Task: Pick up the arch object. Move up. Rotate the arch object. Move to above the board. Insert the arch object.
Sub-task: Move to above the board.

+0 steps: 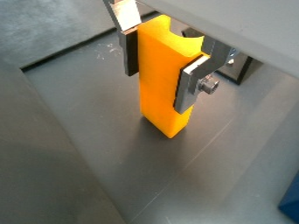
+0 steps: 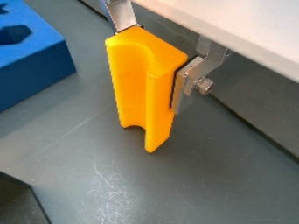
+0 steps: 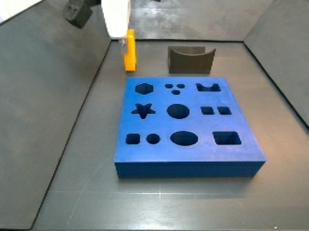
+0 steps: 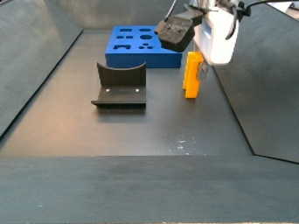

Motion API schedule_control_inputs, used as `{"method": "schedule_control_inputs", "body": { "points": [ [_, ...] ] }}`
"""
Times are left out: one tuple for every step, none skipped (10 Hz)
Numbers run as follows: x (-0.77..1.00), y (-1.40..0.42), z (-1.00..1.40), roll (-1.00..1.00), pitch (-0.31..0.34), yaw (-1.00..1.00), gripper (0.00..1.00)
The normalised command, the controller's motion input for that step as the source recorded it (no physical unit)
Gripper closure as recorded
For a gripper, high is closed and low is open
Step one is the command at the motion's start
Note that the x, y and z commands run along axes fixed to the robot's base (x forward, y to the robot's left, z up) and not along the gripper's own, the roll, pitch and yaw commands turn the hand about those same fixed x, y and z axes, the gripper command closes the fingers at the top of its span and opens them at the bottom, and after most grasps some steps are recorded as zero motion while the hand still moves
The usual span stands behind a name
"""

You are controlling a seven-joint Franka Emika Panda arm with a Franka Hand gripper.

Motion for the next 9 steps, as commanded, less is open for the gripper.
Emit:
{"method": "schedule_control_inputs", "body": {
  "points": [
    [-0.03, 0.01, 1.0, -0.06, -0.024, 0.17, 1.0],
    [-0.03, 0.01, 1.0, -0.05, 0.005, 0.1, 1.0],
    [-0.03, 0.01, 1.0, -0.05, 0.024, 0.06, 1.0],
    [-0.03, 0.01, 1.0, -0.04, 0.033, 0.04, 1.0],
    [-0.03, 0.01, 1.0, -0.03, 0.037, 0.03, 1.0],
    [-0.03, 0.01, 1.0, -0.01, 0.036, 0.02, 1.0],
    [-0.03, 0.01, 1.0, 0.0, 0.038, 0.01, 1.0],
    [-0.03, 0.01, 1.0, 0.01, 0.044, 0.01, 1.0],
    [-0.03, 0.01, 1.0, 0.02, 0.052, 0.0, 1.0]
  ]
}}
